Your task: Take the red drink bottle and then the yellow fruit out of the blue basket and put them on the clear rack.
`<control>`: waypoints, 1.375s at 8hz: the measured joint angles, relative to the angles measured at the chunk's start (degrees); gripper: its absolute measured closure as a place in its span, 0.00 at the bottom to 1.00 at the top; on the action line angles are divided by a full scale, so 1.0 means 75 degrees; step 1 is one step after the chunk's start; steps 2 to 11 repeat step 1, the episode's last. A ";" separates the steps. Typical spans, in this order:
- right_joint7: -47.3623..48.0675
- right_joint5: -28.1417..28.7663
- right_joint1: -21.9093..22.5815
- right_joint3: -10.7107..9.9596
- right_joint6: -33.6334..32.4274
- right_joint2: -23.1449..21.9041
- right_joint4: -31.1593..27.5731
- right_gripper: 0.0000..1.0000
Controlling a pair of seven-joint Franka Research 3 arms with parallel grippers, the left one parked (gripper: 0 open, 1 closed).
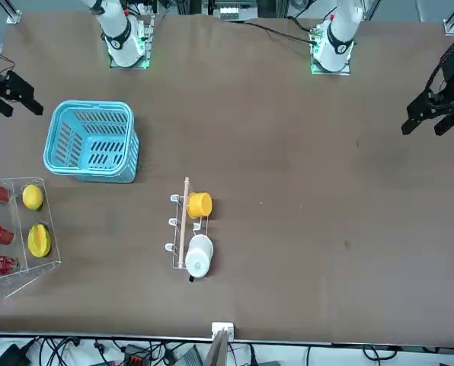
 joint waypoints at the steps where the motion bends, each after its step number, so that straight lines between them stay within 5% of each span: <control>1: 0.0001 0.0000 0.0008 -0.0006 0.0000 -0.0003 0.0000 0.00; 11: 0.0001 0.0000 0.0008 -0.0006 0.0000 -0.0003 0.0000 0.00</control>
